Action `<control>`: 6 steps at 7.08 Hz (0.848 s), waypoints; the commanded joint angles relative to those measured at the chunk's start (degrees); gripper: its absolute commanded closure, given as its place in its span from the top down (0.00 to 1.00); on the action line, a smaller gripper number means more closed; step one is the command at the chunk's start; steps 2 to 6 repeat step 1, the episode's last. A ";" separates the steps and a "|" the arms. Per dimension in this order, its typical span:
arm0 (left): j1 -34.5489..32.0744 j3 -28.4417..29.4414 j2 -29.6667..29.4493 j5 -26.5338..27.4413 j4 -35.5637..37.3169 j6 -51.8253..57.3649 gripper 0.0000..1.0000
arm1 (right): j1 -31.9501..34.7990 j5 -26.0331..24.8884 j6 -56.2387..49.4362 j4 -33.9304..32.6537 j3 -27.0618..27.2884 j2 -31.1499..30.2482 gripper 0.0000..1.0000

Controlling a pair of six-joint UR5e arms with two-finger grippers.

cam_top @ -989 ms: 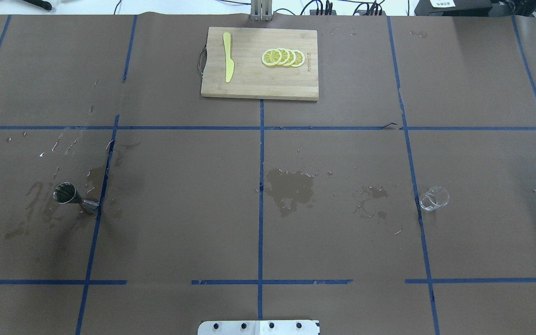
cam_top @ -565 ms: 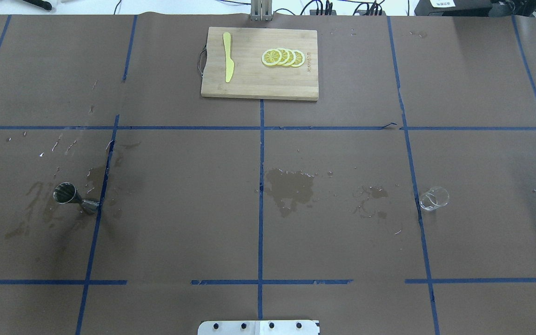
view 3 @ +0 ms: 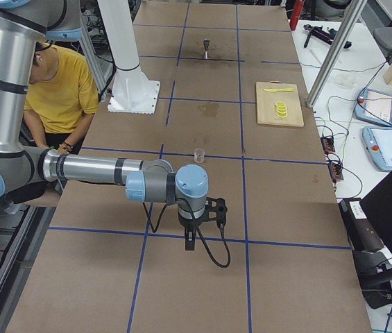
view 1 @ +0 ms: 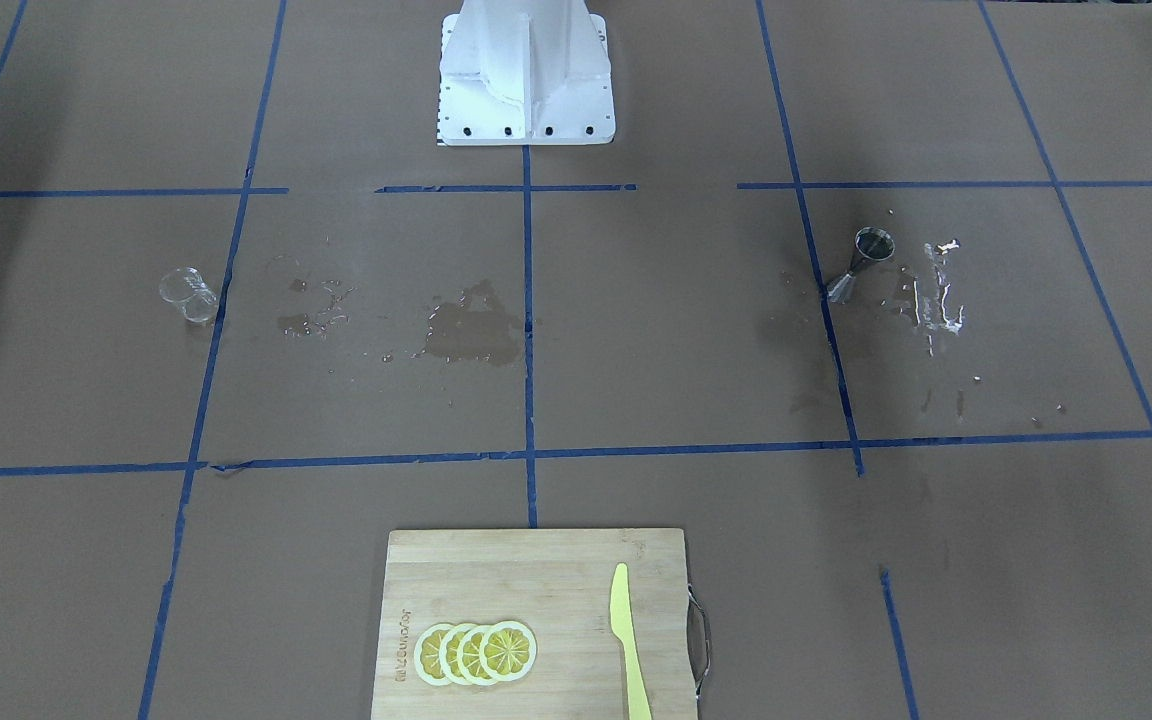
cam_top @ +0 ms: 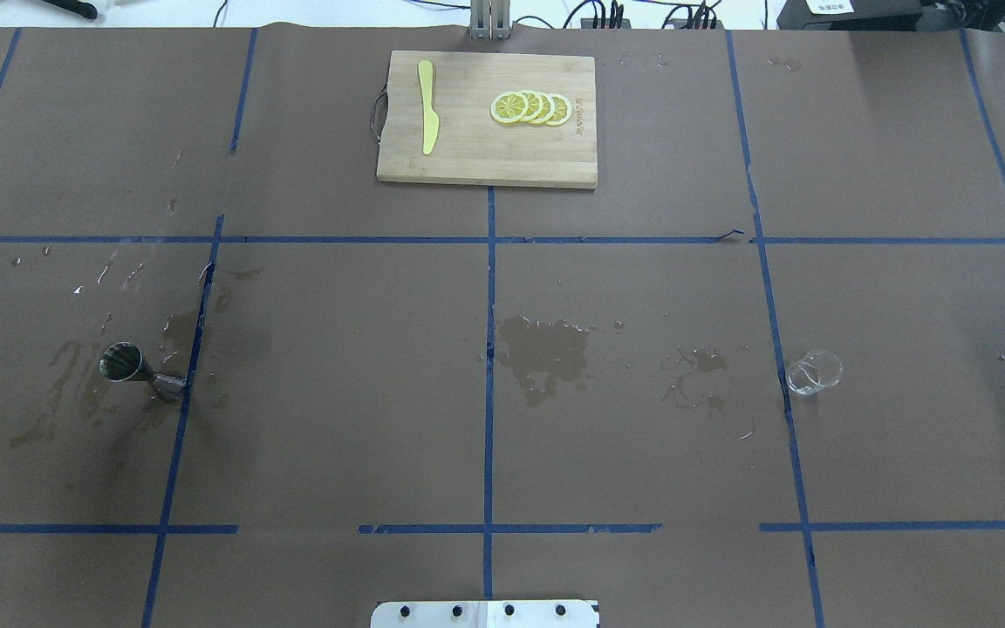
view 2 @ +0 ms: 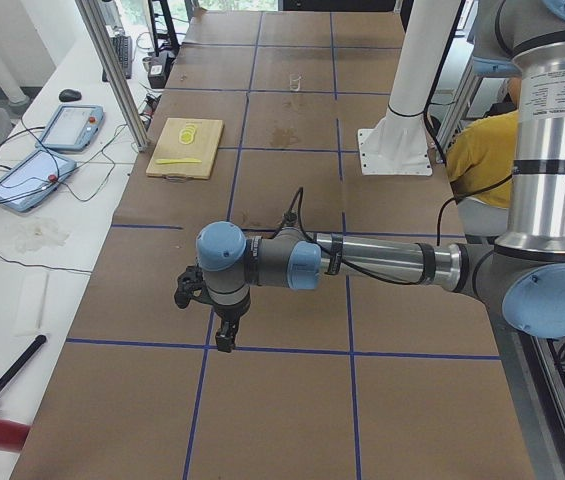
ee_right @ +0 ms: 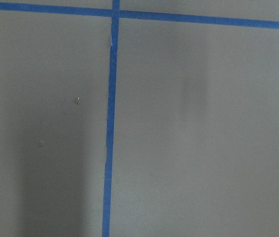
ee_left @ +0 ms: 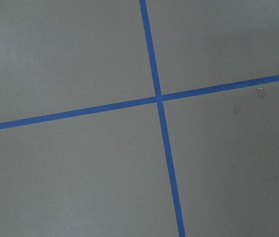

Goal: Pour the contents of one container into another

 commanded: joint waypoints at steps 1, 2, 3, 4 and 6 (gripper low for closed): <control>0.00 0.00 0.03 0.00 0.00 0.00 1.00 | 0.00 0.00 0.00 0.00 0.00 -0.09 1.00; 0.00 0.00 0.03 0.00 0.00 0.00 1.00 | 0.00 0.00 0.00 0.00 0.00 -0.09 1.00; 0.00 0.00 0.03 0.00 0.00 0.00 1.00 | 0.00 0.00 0.00 0.00 0.00 -0.09 1.00; 0.00 0.00 0.03 0.00 0.00 0.00 1.00 | 0.00 0.00 0.00 0.00 0.00 -0.09 1.00; 0.00 0.00 0.03 0.00 0.00 0.00 1.00 | 0.00 0.00 0.00 0.00 0.00 -0.09 1.00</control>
